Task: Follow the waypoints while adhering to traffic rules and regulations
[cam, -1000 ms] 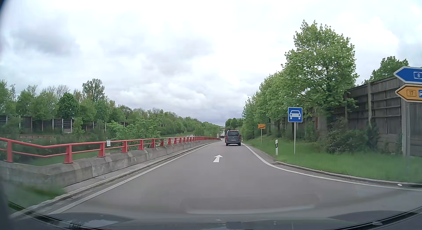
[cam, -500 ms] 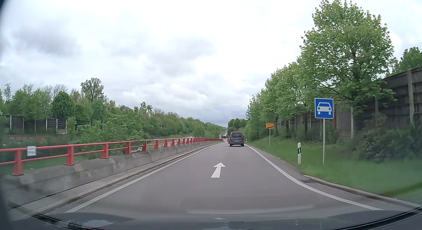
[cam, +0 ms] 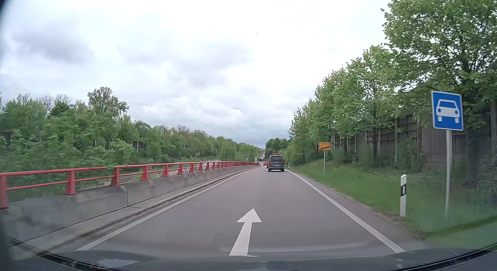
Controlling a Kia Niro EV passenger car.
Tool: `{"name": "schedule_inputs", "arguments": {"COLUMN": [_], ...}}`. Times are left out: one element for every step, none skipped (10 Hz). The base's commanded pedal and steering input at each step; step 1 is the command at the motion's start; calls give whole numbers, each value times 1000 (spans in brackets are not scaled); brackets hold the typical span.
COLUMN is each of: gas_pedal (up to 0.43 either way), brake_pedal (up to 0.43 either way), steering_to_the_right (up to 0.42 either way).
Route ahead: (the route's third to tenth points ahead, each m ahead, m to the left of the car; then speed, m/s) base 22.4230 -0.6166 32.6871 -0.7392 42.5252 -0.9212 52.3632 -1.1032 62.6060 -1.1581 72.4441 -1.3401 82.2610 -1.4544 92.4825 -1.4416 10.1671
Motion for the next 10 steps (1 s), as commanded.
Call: {"name": "schedule_inputs", "arguments": {"gas_pedal": [287, 287, 287, 287, 287, 287, 287, 287, 287, 287], "brake_pedal": [12, 12, 12, 12, 12, 12, 12, 12, 12, 12], "steering_to_the_right": [12, 12, 12, 12, 11, 12, 11, 10, 7, 4]}}
